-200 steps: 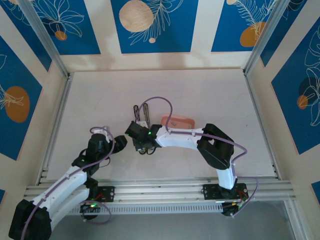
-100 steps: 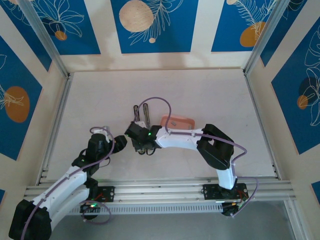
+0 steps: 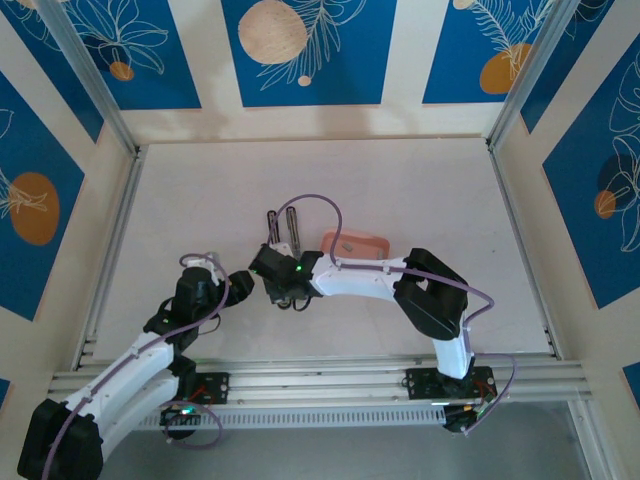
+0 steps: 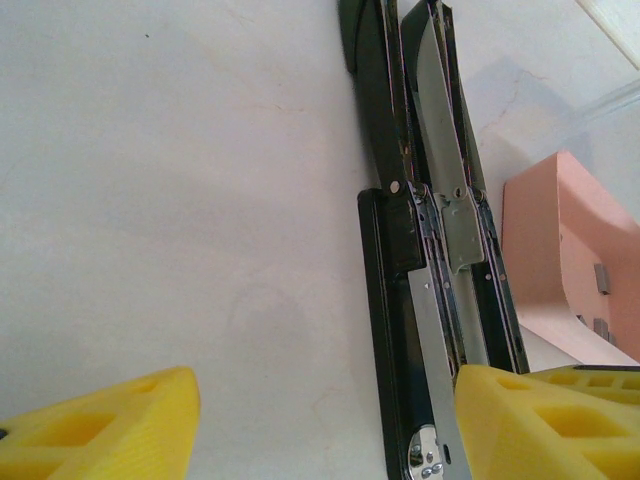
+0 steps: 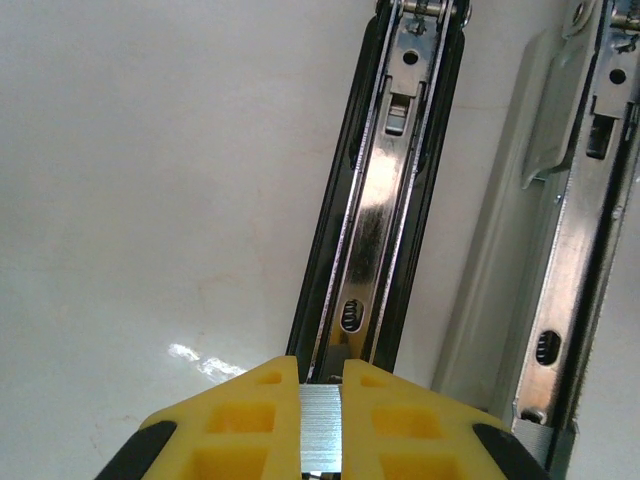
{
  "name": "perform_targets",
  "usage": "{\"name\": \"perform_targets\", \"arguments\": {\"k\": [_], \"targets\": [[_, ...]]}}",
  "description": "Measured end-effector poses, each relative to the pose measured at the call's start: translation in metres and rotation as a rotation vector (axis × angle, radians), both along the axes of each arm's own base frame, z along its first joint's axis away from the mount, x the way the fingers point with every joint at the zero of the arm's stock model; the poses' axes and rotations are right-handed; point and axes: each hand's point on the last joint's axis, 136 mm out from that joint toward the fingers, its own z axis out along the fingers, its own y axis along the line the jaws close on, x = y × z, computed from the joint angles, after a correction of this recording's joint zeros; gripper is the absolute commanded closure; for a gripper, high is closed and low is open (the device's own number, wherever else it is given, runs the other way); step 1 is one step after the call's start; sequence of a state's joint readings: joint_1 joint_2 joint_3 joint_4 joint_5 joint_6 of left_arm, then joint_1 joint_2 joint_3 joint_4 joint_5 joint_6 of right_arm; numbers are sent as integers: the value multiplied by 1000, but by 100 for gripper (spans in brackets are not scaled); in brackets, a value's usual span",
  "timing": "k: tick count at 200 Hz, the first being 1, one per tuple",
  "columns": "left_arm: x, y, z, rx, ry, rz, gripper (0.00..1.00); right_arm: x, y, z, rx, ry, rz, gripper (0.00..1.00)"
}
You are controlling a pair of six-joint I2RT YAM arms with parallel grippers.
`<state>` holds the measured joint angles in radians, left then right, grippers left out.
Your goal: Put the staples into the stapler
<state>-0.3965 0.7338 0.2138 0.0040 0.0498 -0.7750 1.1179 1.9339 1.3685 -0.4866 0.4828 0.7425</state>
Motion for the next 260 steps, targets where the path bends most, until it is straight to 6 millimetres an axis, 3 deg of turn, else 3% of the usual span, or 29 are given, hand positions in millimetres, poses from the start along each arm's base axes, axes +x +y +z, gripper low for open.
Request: {"name": "perform_targets", "arguments": {"k": [139, 260], "targets": [[-2, 2, -2, 26, 0, -9, 32, 0, -5, -6, -21, -12, 60, 88], [-2, 2, -1, 26, -3, -8, 32, -2, -6, 4, 21, -19, 51, 88]]}}
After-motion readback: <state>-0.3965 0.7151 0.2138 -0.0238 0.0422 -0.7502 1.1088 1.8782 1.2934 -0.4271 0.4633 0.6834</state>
